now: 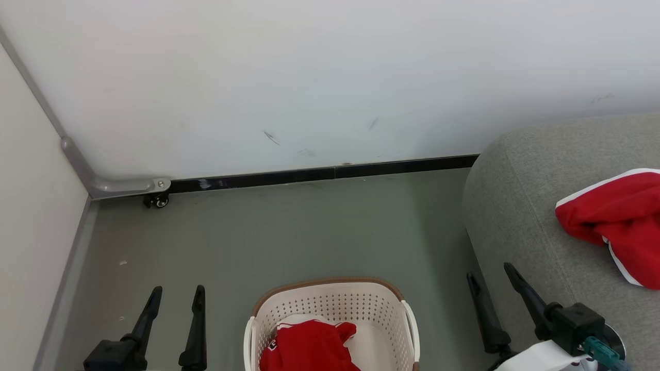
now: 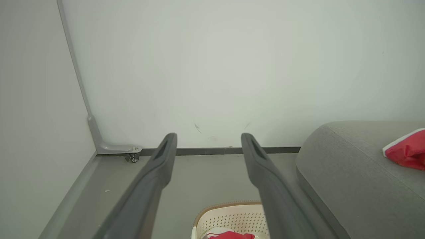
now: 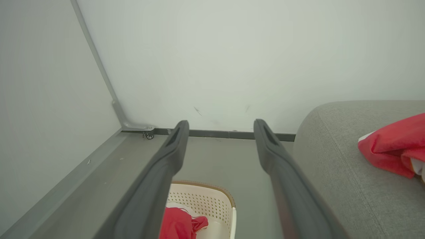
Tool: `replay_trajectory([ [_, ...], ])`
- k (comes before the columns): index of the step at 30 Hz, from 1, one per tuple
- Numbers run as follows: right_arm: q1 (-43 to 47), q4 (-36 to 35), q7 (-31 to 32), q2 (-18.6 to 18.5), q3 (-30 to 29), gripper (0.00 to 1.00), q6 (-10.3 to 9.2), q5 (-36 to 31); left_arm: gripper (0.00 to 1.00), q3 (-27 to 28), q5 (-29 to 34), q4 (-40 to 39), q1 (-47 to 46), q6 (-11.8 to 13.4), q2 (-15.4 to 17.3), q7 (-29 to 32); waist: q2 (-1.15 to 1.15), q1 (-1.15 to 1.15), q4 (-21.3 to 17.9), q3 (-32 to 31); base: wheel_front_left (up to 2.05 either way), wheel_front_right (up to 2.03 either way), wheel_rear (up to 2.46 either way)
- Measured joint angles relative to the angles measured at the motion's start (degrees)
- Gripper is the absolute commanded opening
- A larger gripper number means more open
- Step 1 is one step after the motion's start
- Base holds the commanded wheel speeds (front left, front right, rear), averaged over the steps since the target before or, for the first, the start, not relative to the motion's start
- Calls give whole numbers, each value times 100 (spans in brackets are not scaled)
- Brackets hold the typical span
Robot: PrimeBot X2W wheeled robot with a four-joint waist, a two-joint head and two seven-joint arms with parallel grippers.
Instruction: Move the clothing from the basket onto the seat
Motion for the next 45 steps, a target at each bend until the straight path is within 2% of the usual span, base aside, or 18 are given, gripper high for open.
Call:
replay_trajectory([
  [14,53,-357,121,9,-24,100,0,54,100,-59,129,-45,1,-60,1,0,0,0,-81,113,0,0,0],
  [23,57,-638,131,16,-157,100,0,1,100,-298,289,-22,-40,-256,52,0,0,0,-156,286,0,0,0],
  [45,18,-1245,-47,43,-298,100,0,-45,100,-847,641,450,-1176,-704,67,275,0,0,-512,1024,0,0,0],
])
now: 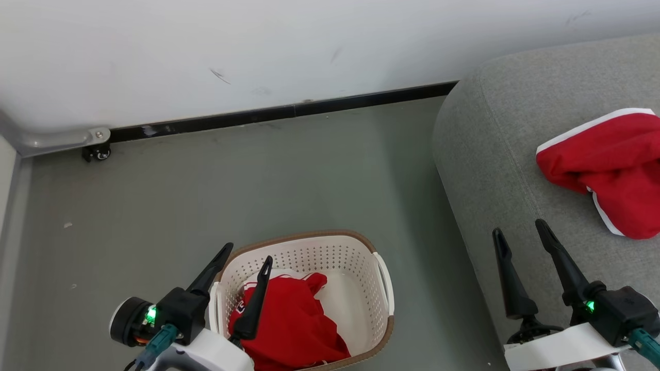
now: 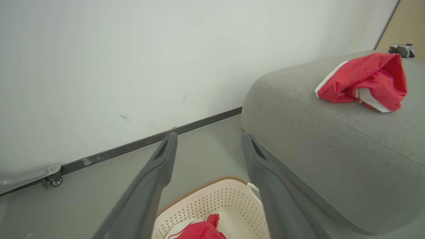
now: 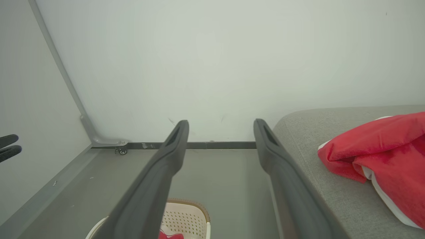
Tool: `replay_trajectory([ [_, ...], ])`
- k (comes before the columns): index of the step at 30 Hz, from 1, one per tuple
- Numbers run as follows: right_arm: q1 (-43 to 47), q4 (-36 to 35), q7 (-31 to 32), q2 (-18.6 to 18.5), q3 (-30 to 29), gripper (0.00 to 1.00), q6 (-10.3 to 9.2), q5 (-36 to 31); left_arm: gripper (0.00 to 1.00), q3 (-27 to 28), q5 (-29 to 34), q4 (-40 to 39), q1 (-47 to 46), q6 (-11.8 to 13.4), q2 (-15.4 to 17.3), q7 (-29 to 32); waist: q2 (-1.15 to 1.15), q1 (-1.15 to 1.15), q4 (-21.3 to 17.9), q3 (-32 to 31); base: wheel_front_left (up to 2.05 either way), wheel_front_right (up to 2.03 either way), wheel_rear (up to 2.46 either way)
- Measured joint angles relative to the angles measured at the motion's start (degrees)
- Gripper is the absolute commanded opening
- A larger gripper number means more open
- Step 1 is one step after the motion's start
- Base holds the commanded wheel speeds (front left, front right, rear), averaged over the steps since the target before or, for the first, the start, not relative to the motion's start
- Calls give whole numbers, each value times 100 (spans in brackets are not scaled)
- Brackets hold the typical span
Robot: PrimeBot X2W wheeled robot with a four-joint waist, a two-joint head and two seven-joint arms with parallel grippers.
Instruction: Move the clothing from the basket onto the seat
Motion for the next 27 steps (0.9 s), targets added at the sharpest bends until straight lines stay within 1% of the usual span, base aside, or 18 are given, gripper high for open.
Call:
replay_trajectory([
  [11,-34,-85,-182,1,-212,100,0,-5,100,-379,242,491,-476,-226,-66,230,0,0,-303,485,0,0,0],
  [17,-160,-152,-252,5,-307,100,0,-9,100,-546,399,805,-710,-308,-126,296,0,0,-444,760,0,0,0],
  [21,-264,-199,-304,7,-356,100,0,-9,100,-656,528,1033,-869,-314,-174,342,0,0,-525,958,0,0,0],
  [23,-269,-210,-323,8,-357,100,0,-9,100,-725,639,1149,-962,-357,-159,377,0,0,-563,1062,0,0,0],
  [27,-348,-216,-347,12,-354,100,0,-8,100,-896,925,1351,-1137,-363,-80,393,0,0,-630,1272,0,0,0],
])
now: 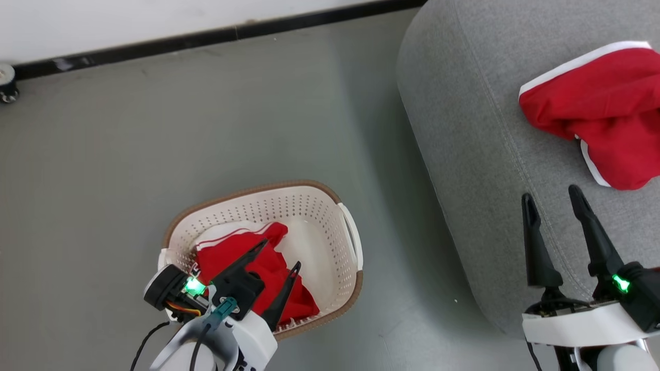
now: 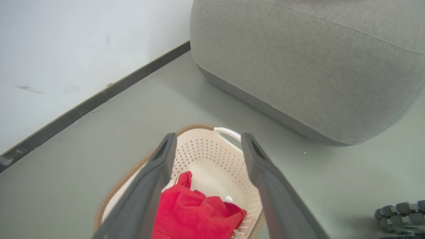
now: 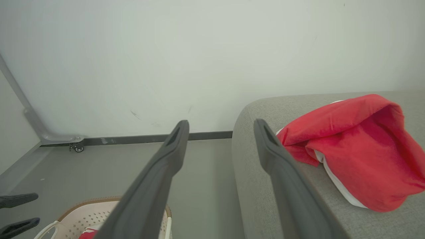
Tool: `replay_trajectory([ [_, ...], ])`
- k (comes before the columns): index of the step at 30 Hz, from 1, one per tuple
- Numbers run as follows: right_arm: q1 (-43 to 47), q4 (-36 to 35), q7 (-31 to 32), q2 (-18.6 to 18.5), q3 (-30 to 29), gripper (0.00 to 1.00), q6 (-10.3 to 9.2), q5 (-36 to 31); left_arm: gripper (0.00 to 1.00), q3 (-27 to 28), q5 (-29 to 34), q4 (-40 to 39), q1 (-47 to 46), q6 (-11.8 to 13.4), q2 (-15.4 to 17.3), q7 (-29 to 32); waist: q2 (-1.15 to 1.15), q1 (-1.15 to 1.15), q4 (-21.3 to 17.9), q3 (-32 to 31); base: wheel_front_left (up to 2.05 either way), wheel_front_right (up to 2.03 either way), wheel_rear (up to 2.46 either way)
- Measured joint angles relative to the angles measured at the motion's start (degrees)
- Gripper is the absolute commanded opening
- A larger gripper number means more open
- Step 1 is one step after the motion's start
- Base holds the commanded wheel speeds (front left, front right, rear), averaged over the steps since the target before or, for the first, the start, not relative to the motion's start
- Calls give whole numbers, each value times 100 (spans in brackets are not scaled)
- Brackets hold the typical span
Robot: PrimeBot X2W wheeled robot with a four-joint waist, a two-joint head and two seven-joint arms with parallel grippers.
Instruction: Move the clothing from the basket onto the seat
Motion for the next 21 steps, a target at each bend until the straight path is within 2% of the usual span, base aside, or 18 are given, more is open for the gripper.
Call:
replay_trajectory([
  [21,-464,-32,-170,5,36,100,0,134,100,-286,651,1145,-913,8,68,214,0,0,-268,1141,0,0,0],
])
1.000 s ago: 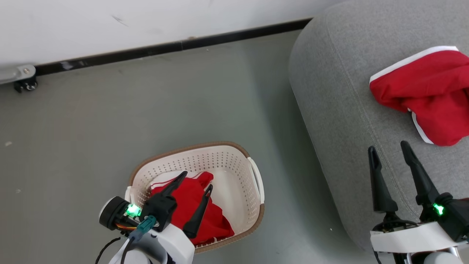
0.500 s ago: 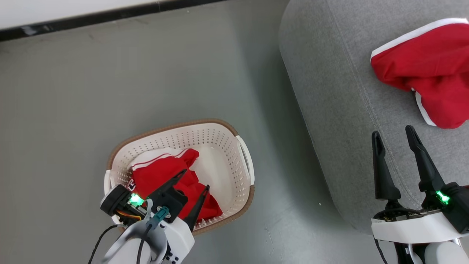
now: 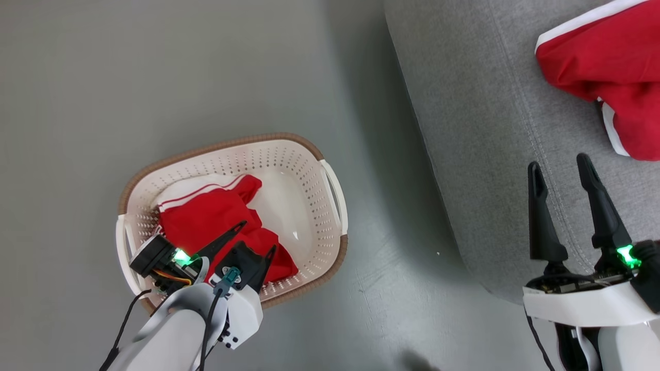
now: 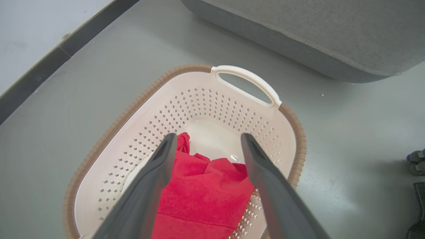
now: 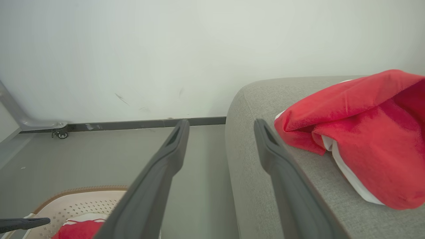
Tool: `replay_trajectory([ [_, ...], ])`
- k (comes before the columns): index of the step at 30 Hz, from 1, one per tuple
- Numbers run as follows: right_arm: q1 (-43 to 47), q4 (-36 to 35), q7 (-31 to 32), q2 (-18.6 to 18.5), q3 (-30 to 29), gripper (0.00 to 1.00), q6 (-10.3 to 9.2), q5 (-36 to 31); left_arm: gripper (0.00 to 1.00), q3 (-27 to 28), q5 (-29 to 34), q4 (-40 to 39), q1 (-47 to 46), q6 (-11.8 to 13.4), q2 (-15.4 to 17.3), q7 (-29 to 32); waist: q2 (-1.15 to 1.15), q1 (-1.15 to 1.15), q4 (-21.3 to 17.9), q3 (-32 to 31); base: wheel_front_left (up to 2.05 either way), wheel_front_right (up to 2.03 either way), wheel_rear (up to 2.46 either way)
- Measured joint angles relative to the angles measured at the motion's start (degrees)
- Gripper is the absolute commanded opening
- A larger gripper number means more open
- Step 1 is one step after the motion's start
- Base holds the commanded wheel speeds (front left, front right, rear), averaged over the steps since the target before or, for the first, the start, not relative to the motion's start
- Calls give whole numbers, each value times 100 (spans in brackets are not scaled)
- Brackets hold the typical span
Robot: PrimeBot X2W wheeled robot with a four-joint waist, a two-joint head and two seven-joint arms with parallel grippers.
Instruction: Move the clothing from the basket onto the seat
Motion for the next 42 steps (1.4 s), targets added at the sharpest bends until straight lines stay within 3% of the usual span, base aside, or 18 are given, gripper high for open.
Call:
replay_trajectory([
  [24,-633,101,-177,1,221,100,0,367,100,-300,523,862,-876,59,-27,135,0,0,-314,1085,0,0,0],
  [36,-896,247,-215,2,382,100,0,527,100,-588,988,1228,-1316,57,94,194,0,0,-508,1485,0,0,0],
  [42,-1076,353,-245,3,453,100,0,630,100,-571,1093,1567,-1495,153,216,515,0,0,-587,1629,0,0,0],
])
